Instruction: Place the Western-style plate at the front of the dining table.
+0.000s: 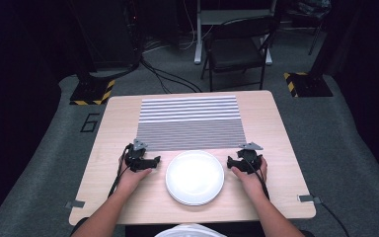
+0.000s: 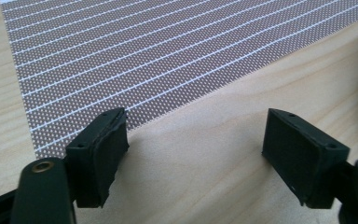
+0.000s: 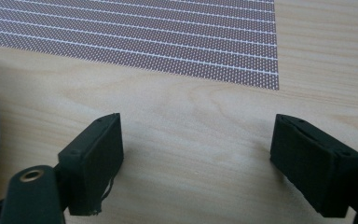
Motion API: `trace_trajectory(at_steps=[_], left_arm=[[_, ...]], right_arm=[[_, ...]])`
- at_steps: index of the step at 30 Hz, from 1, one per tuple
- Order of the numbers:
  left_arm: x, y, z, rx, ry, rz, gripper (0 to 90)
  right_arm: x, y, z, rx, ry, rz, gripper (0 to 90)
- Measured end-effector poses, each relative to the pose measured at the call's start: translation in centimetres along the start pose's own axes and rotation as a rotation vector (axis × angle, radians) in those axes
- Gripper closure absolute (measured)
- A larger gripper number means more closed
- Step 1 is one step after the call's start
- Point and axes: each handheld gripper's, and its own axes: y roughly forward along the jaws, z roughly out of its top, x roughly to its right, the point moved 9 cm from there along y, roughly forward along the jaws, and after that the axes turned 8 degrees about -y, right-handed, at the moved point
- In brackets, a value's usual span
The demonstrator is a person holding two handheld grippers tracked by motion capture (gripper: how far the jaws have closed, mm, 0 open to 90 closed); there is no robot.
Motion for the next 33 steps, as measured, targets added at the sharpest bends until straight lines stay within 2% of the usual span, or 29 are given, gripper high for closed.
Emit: trace_trajectory(at_steps=[1,3,8,11,18,20,21,26,33], left_arm=[[-0.1,-0.1,0.0,-0.004,0.006,0.003,23.8],[-0.1,0.0,0.1,0.018,-0.011,0.015,26.1],[-0.2,-0.3,0.1,0.014,-0.027,0.022,36.4],[-0.1,-0.5,0.1,0.007,-0.043,0.007,39.2],[0.3,-1.2,0.3,0.005,-0.064,-0.012,42.9],[0.4,-1.4,0.3,0.006,-0.084,-0.019,43.0],[0.4,-1.6,0.3,0.000,-0.078,-0.020,42.9],[0.8,-2.0,0.5,0.006,-0.112,-0.036,42.5],[1.3,-2.4,0.7,0.006,-0.126,-0.057,44.8]], right_arm=[[0.0,0.0,0.0,0.000,0.001,0.000,18.2],[0.1,0.0,0.1,0.007,0.003,-0.006,22.1],[0.5,-0.2,0.1,0.009,0.025,-0.022,32.0],[0.6,-0.5,0.2,0.004,0.034,-0.019,34.5],[-0.3,-2.2,1.2,0.046,-0.005,-0.015,39.0],[-0.7,-2.7,1.5,0.057,-0.031,-0.013,40.0],[-0.9,-2.8,1.5,0.060,-0.039,-0.009,40.5],[-1.8,-3.3,1.5,0.059,-0.056,0.020,41.6],[-1.7,-3.7,1.5,0.059,-0.068,0.013,43.7]])
